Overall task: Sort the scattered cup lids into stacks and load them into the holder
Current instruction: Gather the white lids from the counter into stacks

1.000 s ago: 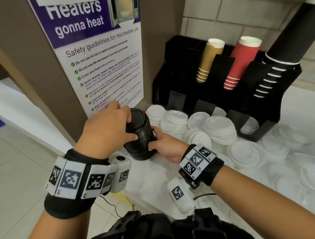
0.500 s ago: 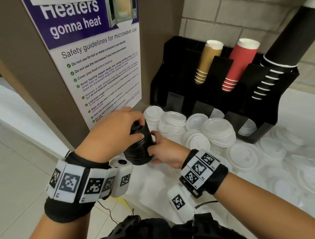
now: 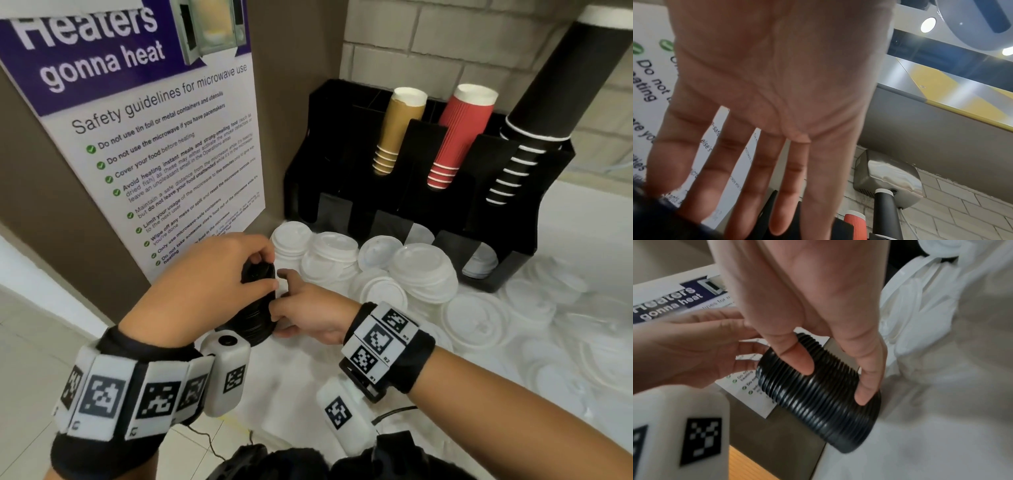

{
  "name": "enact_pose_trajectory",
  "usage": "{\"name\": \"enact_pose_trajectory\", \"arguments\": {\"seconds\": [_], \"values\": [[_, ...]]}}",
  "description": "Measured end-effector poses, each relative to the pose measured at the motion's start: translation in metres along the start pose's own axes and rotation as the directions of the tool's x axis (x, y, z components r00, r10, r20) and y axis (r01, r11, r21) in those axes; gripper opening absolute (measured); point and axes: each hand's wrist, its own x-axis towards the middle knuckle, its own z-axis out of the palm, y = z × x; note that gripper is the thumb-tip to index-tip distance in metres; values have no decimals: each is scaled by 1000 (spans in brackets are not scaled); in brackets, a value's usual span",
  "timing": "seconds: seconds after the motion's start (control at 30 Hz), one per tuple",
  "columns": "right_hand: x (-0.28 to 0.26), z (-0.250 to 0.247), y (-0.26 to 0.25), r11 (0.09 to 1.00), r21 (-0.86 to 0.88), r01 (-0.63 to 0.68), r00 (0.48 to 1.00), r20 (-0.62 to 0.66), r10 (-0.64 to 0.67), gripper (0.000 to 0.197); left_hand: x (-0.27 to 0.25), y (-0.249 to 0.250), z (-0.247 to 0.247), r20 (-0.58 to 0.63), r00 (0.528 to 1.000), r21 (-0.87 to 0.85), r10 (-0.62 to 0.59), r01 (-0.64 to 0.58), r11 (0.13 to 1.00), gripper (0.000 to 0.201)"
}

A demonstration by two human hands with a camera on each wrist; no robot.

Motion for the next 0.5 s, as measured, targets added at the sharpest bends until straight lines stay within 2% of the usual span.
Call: {"name": "enact_pose_trajectory", "arguments": {"seconds": [0.07,0.17,0.23,0.27,0.3,0.33,0.43,0.5], "values": [[-9,-12,-6,999,-30,41,999,-14,-42,80,0,0,-2,6,1000,-7,2,-2,1000,25],[-26,-58,-27,989,-2,150,977,-155,-149,75,12,11,-4,-26,996,-76,89,-91,993,25],[-37,-100,-45,977,35,211,931,-312,-190,57,24,26,-3,-99,978,-209,186,-203,957,21],[-40,-121,-54,977,42,208,908,-380,-177,39,32,35,-1,-142,965,-303,221,-255,918,18],[-40,-142,-63,982,50,181,885,-444,-140,18,40,43,2,-178,952,-397,251,-303,867,15],[-39,-162,-71,989,55,136,865,-493,-91,8,48,52,6,-198,944,-479,265,-329,814,13],[-24,-207,-84,998,0,-69,816,-575,56,8,66,68,23,-206,943,-640,262,-332,693,13],[-13,-221,-82,970,-133,-202,789,-609,81,34,72,71,33,-202,947,-695,251,-319,644,13]]}}
